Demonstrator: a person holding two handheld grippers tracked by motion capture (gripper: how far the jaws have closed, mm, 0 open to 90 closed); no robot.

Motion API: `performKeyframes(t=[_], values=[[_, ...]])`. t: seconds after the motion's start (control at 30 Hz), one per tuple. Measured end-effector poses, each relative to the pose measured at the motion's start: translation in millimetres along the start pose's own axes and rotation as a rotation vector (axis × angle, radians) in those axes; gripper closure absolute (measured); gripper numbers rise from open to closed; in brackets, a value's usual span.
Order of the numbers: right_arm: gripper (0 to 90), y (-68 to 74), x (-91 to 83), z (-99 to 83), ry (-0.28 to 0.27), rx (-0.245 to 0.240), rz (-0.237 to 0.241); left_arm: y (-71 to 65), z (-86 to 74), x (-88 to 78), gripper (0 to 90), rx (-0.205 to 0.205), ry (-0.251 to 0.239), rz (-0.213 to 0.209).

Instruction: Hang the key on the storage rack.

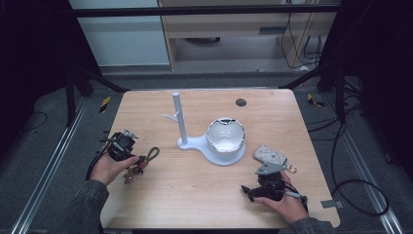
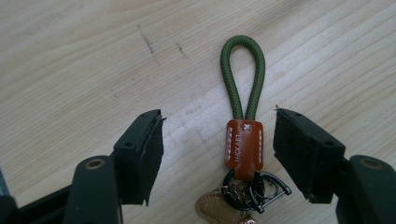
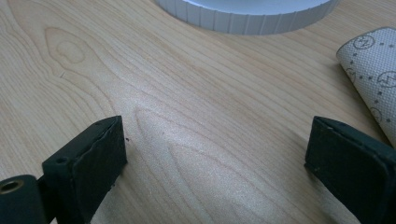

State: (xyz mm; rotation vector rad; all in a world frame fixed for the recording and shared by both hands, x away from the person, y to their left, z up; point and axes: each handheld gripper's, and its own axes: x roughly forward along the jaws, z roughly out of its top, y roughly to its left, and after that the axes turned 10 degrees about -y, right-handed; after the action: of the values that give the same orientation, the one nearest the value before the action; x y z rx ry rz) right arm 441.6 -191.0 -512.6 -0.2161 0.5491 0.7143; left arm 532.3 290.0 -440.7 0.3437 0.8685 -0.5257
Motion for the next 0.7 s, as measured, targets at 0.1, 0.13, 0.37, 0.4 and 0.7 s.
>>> performKeyframes(t=[0.1,0.13,0.37,0.4,0.7], values=[[5.2,0.0,0.0,0.0,0.0,0.0,0.0,3.1,0.9,2.1,37.0,-0.011,0.018,-0.015],[5.2,0.0,0.0,0.0,0.0,0.0,0.0,3.8,1.7,2.5,38.1,-0.009,0.023,-0.019],[5.2,0.0,0.0,0.0,0.0,0.0,0.0,1.0,4.2,10.9,45.3,0.017,0.077,-0.029],[5.2,0.0,0.0,0.0,0.0,0.0,0.0,1.0,4.2,10.9,47.0,0.017,0.077,-0.029],[5.2,0.1,0.0,0.0,0.0,0.001,-0.001,-1.7,4.5,20.7,54.8,0.028,0.119,-0.057]])
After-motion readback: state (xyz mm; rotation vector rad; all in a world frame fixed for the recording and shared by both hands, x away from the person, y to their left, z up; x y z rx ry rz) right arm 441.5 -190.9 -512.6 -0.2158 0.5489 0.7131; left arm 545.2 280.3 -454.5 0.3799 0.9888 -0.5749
